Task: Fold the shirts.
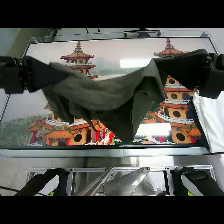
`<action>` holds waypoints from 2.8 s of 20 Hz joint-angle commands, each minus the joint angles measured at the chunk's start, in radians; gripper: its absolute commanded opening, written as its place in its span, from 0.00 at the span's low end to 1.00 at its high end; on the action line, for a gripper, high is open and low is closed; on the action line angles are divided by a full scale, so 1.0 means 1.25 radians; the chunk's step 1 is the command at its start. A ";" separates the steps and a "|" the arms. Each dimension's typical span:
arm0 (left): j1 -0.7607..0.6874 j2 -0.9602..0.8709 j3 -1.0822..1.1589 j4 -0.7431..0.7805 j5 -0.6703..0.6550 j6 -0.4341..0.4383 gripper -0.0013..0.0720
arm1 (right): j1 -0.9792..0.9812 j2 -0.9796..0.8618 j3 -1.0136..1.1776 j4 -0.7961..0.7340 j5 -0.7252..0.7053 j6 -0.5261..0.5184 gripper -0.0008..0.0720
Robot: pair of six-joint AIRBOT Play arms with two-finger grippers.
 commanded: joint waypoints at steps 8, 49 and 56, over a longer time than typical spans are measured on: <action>-0.089 -0.157 -0.448 0.027 0.001 0.129 0.04 | 0.000 -0.247 -0.140 -0.028 0.037 0.031 0.03; -0.147 -0.313 -0.756 0.020 0.438 0.237 0.16 | -0.021 -0.374 -0.593 -0.193 -0.140 -0.233 0.96; -0.093 -0.230 -0.580 0.024 0.250 0.193 0.04 | -0.020 -0.374 -0.593 -0.193 -0.170 -0.234 0.94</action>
